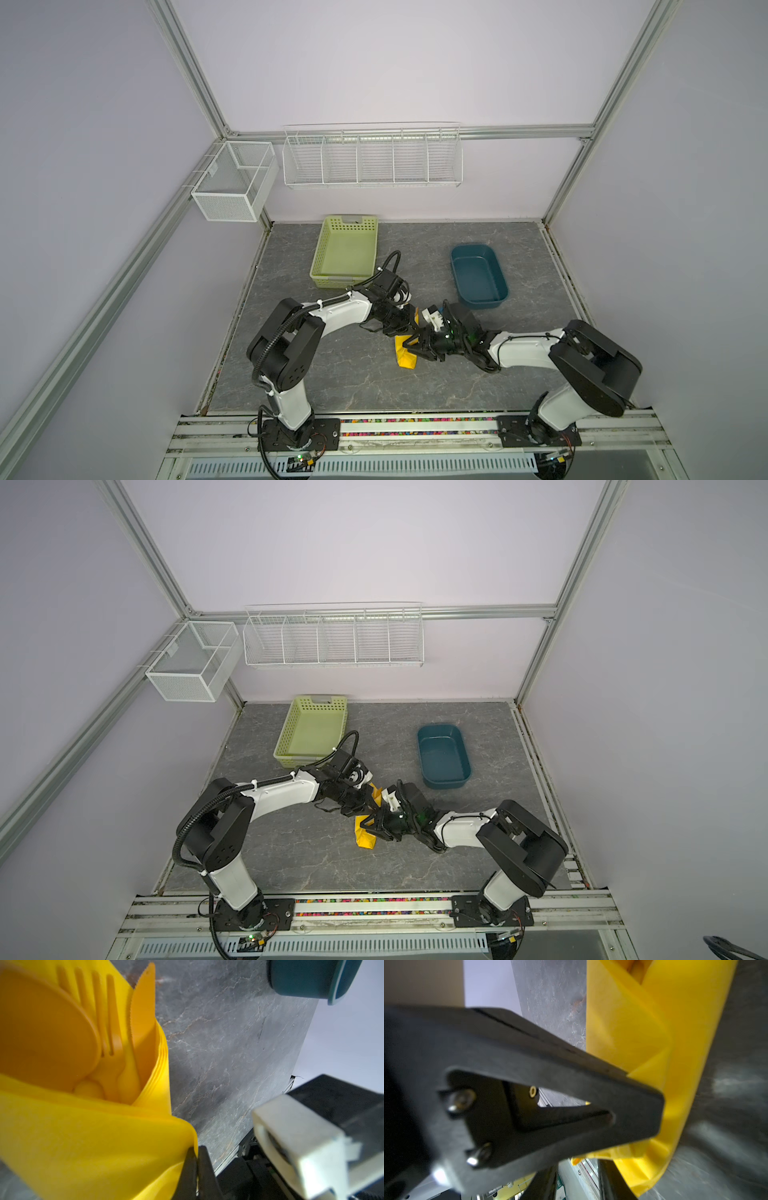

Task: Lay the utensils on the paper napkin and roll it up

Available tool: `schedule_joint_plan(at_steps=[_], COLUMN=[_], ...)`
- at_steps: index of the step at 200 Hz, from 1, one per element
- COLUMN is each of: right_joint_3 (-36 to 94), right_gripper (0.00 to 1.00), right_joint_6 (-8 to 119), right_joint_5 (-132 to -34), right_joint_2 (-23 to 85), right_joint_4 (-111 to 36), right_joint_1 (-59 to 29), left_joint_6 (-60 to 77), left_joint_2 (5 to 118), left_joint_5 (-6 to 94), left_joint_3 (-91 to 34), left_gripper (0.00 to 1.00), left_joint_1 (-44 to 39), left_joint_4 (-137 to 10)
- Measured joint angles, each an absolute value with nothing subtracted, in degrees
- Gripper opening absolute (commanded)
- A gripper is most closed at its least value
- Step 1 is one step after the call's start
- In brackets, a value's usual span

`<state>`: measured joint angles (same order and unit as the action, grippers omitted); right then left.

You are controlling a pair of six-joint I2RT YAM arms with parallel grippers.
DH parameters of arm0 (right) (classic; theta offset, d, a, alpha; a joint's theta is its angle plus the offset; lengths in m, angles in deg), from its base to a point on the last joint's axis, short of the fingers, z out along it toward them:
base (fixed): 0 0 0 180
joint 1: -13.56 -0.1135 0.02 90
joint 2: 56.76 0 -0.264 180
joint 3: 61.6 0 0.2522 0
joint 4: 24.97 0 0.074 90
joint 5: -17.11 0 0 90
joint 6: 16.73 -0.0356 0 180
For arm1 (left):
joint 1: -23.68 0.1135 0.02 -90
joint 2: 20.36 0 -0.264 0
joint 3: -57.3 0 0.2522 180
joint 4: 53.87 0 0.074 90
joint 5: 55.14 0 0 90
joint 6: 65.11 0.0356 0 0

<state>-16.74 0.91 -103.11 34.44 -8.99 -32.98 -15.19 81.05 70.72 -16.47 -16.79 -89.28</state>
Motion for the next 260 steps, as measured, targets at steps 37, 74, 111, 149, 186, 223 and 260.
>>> schedule_joint_plan(at_steps=[37, 74, 111, 149, 186, 223, 260], right_joint_3=[-16.4, -16.3, -16.0, -16.1, -16.5, -16.7, -16.7], right_gripper=[0.13, 0.06, 0.07, 0.07, 0.07, 0.07, 0.07], right_joint_6=[0.4, 2.2, 4.9, 6.2, 6.9, 7.3, 8.5], right_joint_5=[-103.0, -101.9, -99.3, -98.0, -97.5, -98.0, -98.3], right_joint_2=[36.0, 33.0, 29.1, 29.5, 31.8, 32.7, 32.8], right_joint_4=[-8.1, -15.5, -25.3, -28.2, -27.7, -27.7, -27.7], right_joint_1=[-33.8, -33.8, -33.8, -33.8, -33.7, -33.7, -33.7], left_joint_6=[-15.2, -15.1, -14.9, -14.9, -13.5, -12.2, -10.2], left_joint_2=[81.0, 81.0, 81.0, 81.1, 81.1, 80.3, 79.4], left_joint_5=[70.7, 70.1, 69.2, 69.1, 68.1, 65.1, 63.4], left_joint_3=[-16.5, -16.5, -16.5, -16.6, -17.4, -19.0, -21.9], left_gripper=[0.00, 0.00, 0.00, 0.00, 0.13, 0.26, 0.28], left_joint_1=[-16.8, -16.8, -16.8, -16.9, -16.8, -14.9, -12.5], left_joint_4=[-89.3, -89.4, -90.1, -90.9, -93.6, -95.3, -97.4])
